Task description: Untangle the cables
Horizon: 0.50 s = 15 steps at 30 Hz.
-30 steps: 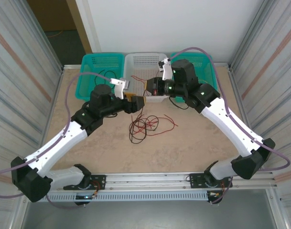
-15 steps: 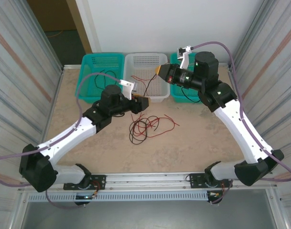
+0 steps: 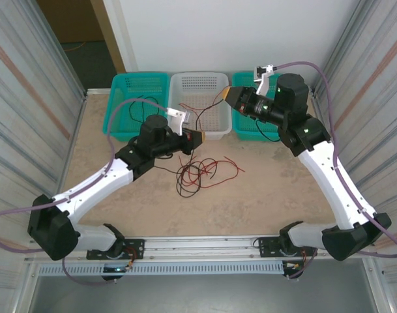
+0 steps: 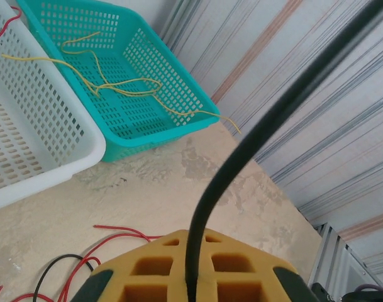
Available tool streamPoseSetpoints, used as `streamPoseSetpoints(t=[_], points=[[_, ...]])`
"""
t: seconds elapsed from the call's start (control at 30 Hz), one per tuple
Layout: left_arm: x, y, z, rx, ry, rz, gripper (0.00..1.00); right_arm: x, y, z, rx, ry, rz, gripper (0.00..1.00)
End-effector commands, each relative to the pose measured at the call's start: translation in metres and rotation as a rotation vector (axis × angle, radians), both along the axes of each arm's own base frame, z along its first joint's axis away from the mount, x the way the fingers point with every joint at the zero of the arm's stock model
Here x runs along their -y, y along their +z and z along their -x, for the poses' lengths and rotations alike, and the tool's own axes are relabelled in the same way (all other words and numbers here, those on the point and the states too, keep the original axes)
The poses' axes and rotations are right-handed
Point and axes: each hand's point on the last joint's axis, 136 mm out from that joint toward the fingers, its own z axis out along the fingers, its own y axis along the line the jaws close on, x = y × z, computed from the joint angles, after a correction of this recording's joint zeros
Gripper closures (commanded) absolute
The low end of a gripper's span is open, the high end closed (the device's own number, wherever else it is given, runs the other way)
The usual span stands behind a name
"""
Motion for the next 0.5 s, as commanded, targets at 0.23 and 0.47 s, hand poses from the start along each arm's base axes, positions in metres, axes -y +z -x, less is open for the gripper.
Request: streamPoseSetpoints(t=[0.23,0.47], points=[[-0.03,0.065,-0.029,-0.112,0.174,0.265,1.0,-0.037,-0.067,0.042,-0.041,0.155,0.135,0.32],[-0.041,0.08,-0.036,-0.177,0.205,0.422,1.0,-0.088,-0.085,0.073,-0.005,0.285,0.183,0.3]])
